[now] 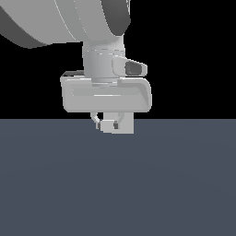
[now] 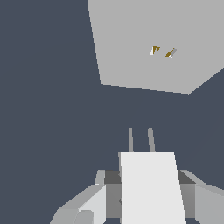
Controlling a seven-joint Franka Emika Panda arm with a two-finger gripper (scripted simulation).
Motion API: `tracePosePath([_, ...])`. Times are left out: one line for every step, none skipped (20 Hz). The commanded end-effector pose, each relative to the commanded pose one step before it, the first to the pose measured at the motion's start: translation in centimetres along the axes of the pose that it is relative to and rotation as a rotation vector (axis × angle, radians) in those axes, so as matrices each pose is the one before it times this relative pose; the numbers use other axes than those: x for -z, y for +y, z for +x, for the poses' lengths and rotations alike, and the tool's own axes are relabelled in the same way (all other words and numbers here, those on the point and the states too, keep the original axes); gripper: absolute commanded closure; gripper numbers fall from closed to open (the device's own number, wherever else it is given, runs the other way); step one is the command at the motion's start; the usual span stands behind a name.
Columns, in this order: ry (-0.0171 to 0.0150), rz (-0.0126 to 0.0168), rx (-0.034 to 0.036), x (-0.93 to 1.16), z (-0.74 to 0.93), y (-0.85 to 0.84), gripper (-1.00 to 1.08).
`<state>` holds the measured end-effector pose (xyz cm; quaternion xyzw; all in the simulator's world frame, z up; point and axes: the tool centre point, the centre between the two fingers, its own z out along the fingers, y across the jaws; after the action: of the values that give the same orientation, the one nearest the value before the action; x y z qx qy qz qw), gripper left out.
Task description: Plug the charger into the wall socket.
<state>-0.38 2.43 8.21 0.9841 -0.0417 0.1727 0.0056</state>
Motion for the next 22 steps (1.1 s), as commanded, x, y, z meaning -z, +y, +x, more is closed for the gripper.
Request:
tracePosePath([-0.00049, -0.01421, -0.03692, 0.350, 0.748, 0.177, 1.08])
tracePosePath([-0.00032, -0.00479, -0.01227, 0.110, 0.253, 0.052, 1.08])
tracePosePath([-0.00037, -0.00450, -0.01148, 0.100, 0.235, 0.052, 1.08])
tracePosePath([-0.00039, -0.00418, -0.01065, 0.090, 0.217, 0.049, 1.08])
tracePosePath([-0.00038, -0.00384, -0.00974, 0.082, 0.198, 0.046, 1.08])
tracePosePath([-0.00035, -0.00346, -0.00875, 0.073, 0.178, 0.042, 1.08])
tracePosePath([-0.00033, -0.00307, -0.00775, 0.064, 0.157, 0.038, 1.08])
tracePosePath([-0.00031, -0.00267, -0.00673, 0.054, 0.136, 0.033, 1.08])
tracePosePath([-0.00030, -0.00227, -0.00574, 0.044, 0.115, 0.030, 1.08])
tracePosePath([-0.00030, -0.00186, -0.00471, 0.034, 0.093, 0.026, 1.08])
tracePosePath([-0.00031, -0.00145, -0.00368, 0.024, 0.072, 0.021, 1.08])
tracePosePath([-0.00032, -0.00105, -0.00271, 0.012, 0.051, 0.021, 1.08])
tracePosePath([-0.00034, -0.00063, -0.00168, 0.002, 0.028, 0.017, 1.08])
tracePosePath([-0.00032, -0.00019, -0.00058, -0.007, 0.006, 0.009, 1.08])
tracePosePath([0.00000, 0.00000, 0.00000, 0.001, -0.003, 0.012, 1.08])
tracePosePath([0.00000, 0.00000, 0.00000, 0.000, 0.000, 0.000, 1.08])
tracePosePath([0.00000, 0.00000, 0.00000, 0.000, 0.000, 0.000, 1.08])
tracePosePath([0.00000, 0.00000, 0.00000, 0.000, 0.000, 0.000, 1.08])
tracePosePath([-0.00034, 0.00016, 0.00058, -0.022, -0.020, -0.008, 1.08])
tracePosePath([0.00000, 0.00000, 0.00000, -0.006, 0.018, 0.001, 1.08])
tracePosePath([0.00000, 0.00000, 0.00000, -0.019, 0.054, 0.002, 1.08])
tracePosePath([0.00000, 0.00000, 0.00000, -0.032, 0.090, 0.003, 1.08])
